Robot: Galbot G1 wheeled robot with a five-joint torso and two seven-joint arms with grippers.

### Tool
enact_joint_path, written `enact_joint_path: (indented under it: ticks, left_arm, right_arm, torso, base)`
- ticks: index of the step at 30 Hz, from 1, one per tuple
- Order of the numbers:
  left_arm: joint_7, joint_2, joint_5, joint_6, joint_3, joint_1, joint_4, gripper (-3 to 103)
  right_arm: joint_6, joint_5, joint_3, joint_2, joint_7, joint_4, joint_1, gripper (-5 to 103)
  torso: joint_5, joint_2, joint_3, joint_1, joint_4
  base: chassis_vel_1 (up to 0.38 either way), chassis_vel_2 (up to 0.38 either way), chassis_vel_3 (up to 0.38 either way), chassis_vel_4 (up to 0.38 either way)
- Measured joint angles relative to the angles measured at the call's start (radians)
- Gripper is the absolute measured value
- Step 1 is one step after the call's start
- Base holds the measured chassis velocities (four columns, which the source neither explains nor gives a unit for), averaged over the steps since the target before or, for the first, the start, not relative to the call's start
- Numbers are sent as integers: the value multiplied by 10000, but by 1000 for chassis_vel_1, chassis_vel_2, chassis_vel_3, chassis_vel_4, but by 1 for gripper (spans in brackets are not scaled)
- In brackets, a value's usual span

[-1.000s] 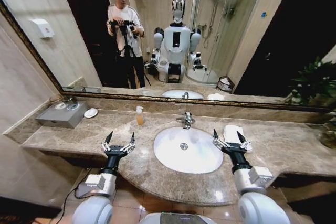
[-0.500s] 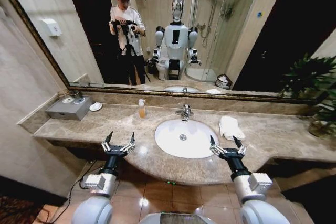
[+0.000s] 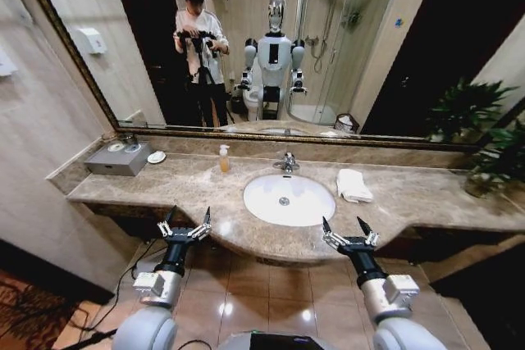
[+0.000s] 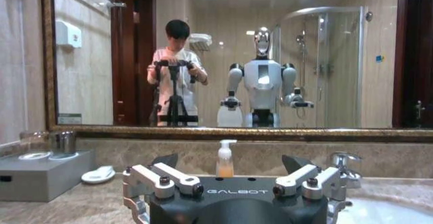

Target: Pick up the towel from the sink counter and wipe the mirror surface.

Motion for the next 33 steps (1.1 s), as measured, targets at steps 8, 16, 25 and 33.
enact_joint_path:
  ticks: [8, 16, 25, 33]
  left_arm:
    - [0, 0, 0, 0, 0, 0, 0, 100]
    - [0, 0, 0, 0, 0, 0, 0, 100]
    - [0, 0, 0, 0, 0, 0, 0, 100]
    - [0, 0, 0, 0, 0, 0, 0, 100]
  right_arm:
    - [221, -92, -40, -11, -8, -176, -127, 100]
    - [487, -213, -209, -7, 0, -369, -279, 100]
    - [792, -238, -350, -128, 163, -478, -453, 100]
    - [933, -238, -366, -142, 236, -498, -563, 100]
  torso:
    - [3, -1, 1, 2, -1]
    - [1, 2, -2, -4, -1]
    - [-4, 1, -1, -1, -1]
    - [4, -1, 1, 3, -1]
  base:
    - [182, -180, -181, 176]
    - [207, -209, -199, 207]
    - [200, -193, -197, 200]
    - [203, -197, -194, 201]
